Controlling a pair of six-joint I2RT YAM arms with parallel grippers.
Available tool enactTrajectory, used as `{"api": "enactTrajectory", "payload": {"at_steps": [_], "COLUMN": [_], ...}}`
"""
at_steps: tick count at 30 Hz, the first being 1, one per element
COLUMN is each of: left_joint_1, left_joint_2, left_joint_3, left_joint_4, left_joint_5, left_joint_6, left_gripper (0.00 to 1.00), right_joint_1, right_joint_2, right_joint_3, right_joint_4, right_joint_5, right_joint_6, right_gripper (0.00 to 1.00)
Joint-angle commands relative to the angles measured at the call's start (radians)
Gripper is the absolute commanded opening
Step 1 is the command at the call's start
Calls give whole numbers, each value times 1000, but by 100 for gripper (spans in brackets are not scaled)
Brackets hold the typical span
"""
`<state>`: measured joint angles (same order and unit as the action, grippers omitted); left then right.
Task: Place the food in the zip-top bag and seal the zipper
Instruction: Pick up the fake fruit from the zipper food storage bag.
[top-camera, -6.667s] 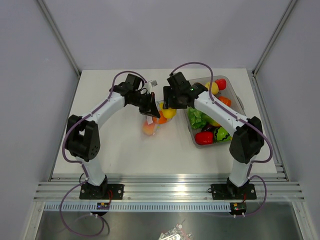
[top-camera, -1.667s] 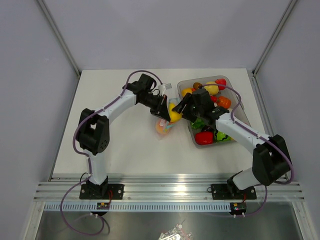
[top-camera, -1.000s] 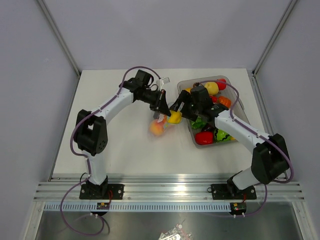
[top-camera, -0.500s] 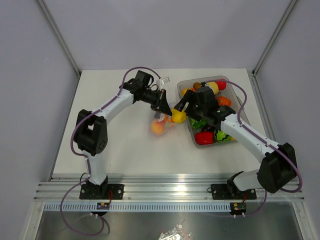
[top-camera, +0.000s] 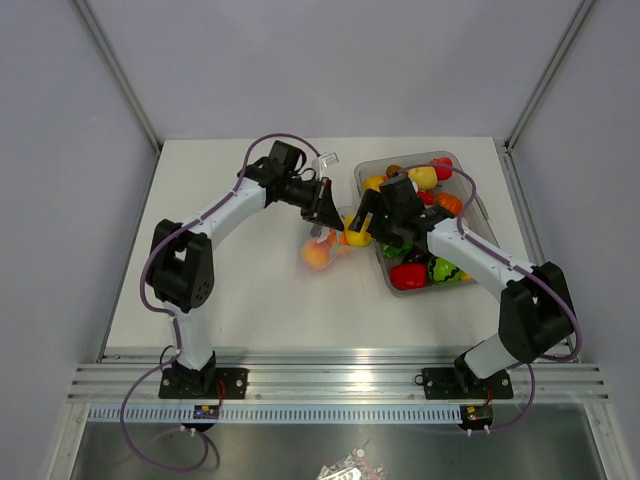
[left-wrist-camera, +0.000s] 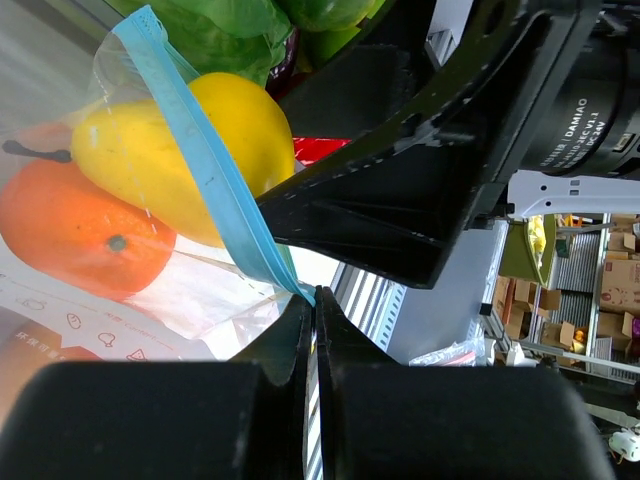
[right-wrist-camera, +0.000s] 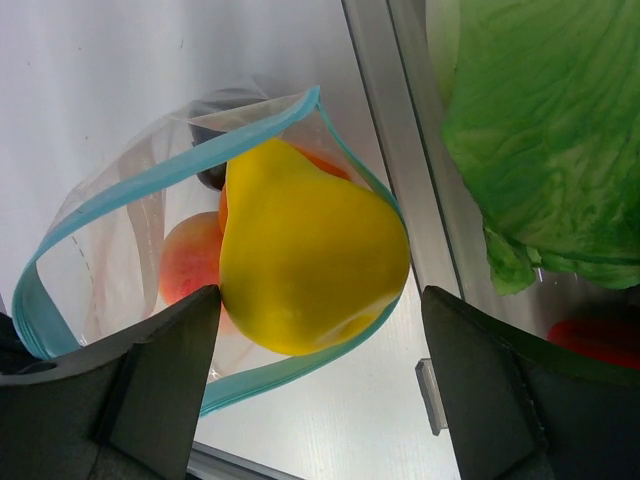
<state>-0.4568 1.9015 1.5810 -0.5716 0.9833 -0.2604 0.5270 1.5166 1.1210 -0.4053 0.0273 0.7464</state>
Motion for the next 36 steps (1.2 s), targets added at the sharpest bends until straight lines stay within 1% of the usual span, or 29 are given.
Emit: {"api": "enactTrajectory", "payload": {"at_steps": [1,5,6,9,10,12,13,16,18,20,28,32,33,36], "left_joint_1": [4,4,4,4,4,4,4,3,3,6,6,-2,-5,-11], "left_joint_2": [-59,-59,-59,-53,-51,-51,-50,-44,-42,-41,-13,16,25,60], "left_joint_3": [5,7,8,10,10,10,11,10,7,2,10,59,91,140], "left_joint_4": [52,50,50,47,47,47,47,47,47,47,59,73,72,72], "left_joint_5": [51,48,48,49,49,49,48,48,46,45,32,28,28,18], "left_joint_6": [-8,-7,-7,-5,-5,-5,-5,-4,0,1,-19,-53,-66,-91], "left_gripper": [0,0,0,0,0,0,0,0,0,0,0,0,0,0], "right_joint_1": [-4,-5,-5,-5,-5,-5,-5,-5,-5,-5,-4,-4,-5,-7], "right_joint_2": [13,27,33,34,34,36,34,14,-8,-24,-87,-99,-101,-107], "right_joint_3": [66,76,82,82,82,85,88,82,79,77,95,112,117,132], "right_joint_4": [6,20,20,26,26,23,17,14,11,11,-18,-46,-67,-101], "right_joint_5": [-18,-23,-48,-49,-46,-41,-40,-33,-33,-4,23,78,94,184], "right_joint_6": [-44,-51,-53,-50,-50,-53,-55,-55,-53,-51,-61,-73,-77,-87], "right_gripper": [89,88,86,75,68,65,58,52,50,47,47,47,47,48]}}
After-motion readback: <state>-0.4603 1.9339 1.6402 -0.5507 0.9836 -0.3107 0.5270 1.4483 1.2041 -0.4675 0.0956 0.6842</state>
